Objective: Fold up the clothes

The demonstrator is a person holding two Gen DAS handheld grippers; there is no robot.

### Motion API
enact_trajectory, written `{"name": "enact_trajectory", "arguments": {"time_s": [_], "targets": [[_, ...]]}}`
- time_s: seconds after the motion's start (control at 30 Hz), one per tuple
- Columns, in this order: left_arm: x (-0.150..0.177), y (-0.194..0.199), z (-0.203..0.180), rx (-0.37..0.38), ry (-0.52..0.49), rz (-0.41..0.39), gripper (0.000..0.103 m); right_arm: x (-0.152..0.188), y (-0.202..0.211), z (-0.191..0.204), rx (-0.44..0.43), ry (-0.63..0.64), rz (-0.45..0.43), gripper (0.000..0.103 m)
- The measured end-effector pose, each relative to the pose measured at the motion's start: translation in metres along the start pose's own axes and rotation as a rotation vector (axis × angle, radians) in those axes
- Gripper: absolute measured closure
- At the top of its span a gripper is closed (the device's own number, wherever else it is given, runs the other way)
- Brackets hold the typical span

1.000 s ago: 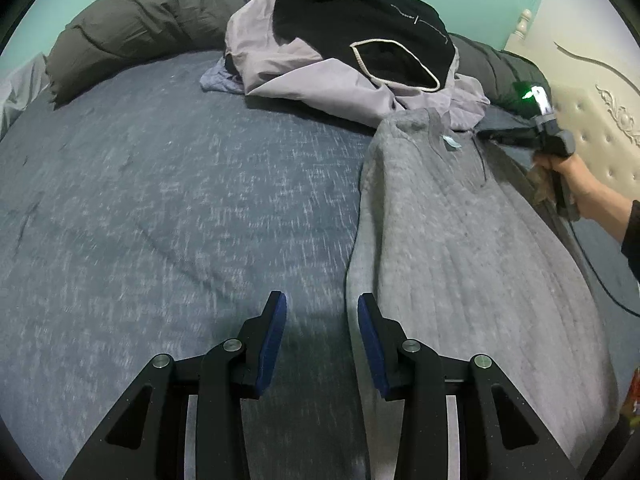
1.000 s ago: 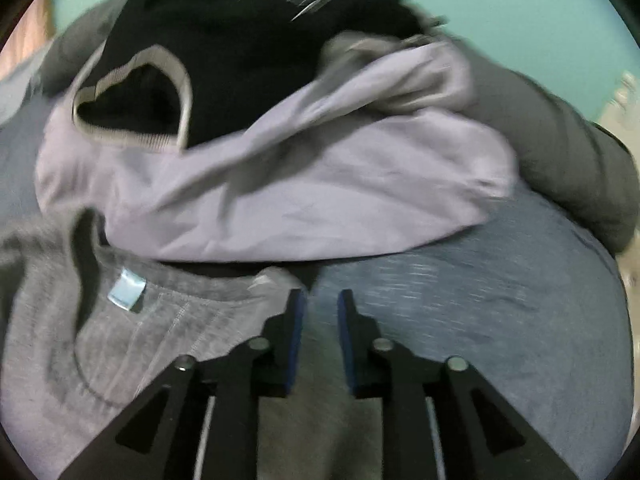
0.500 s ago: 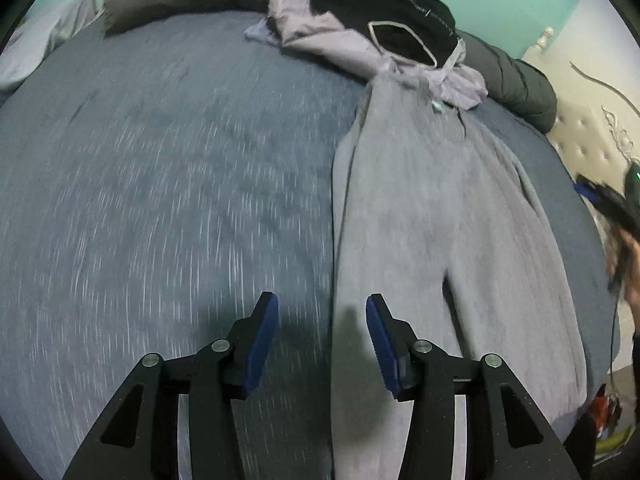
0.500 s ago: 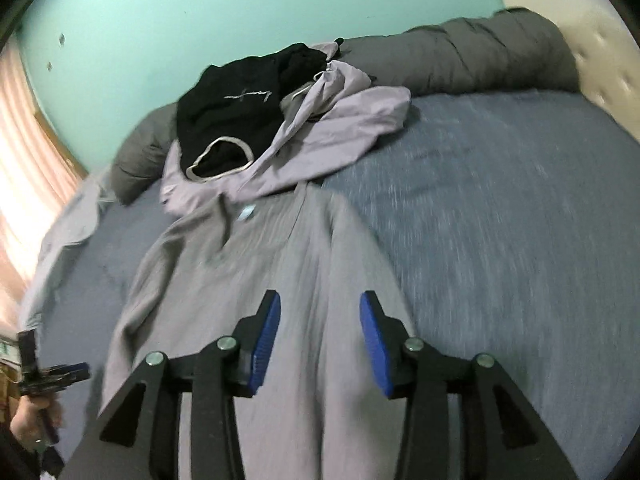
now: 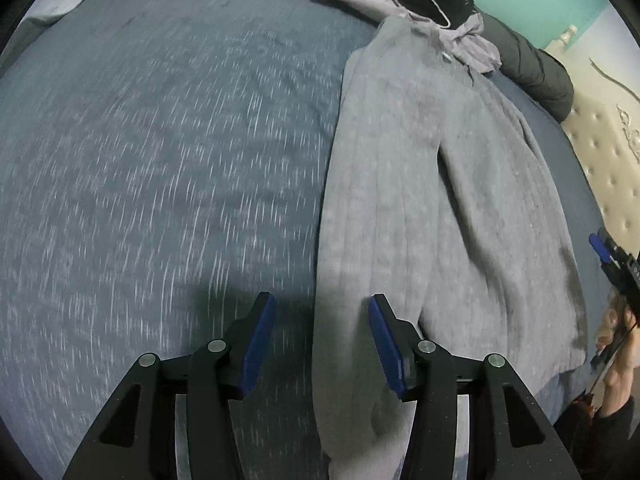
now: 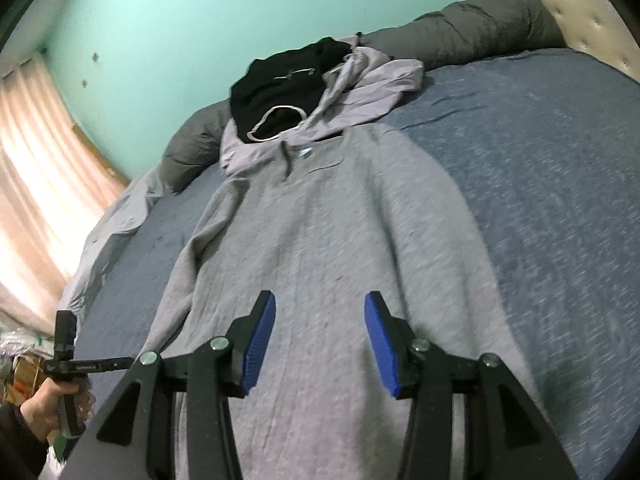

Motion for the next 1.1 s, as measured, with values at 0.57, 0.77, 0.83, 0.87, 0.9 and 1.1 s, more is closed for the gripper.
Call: {"name": "enact_trajectory", "arguments": {"time_s": [0.57, 0.77, 0.83, 0.87, 0.9, 1.1], "targets": [[0.033, -0.007, -0.015, 0.056, 0.030, 0.012, 0.050, -0.003, -0.008, 0.026, -0.062, 0.065, -0.069, 0.056], [0.035, -0.011, -0.018, 0.050, 0.011, 0.021, 0.093, -0.007, -0.003, 0.021, -0.084, 0.036, -0.091, 0.056], [0.030, 0.004, -0.016, 0.004, -0.020, -0.003, 0.096, -0.008, -0.001, 0.020, -0.085, 0.034, -0.096, 0.056], [0.027, 0.012, -0.015, -0.019, -0.035, -0.016, 0.096, -0.008, 0.000, 0.020, -0.086, 0.033, -0.098, 0.056], [0.025, 0.021, -0.012, -0.041, -0.047, -0.028, 0.096, -0.008, 0.000, 0.020, -0.085, 0.033, -0.097, 0.056], [-0.005, 0.082, 0.043, -0.217, -0.022, -0.102, 0.096, -0.007, 0.000, 0.022, -0.077, 0.040, -0.098, 0.056]]}}
Point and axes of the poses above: each gripper's, at about its wrist camera, not at the fingertips, and y roughly against the way its jaws point, z to its left, x to its underside, the point moved 8 cm from there along -y, roughly the way its jaws point, and after that the axes turned 10 degrees about z, right-handed, at the moved point
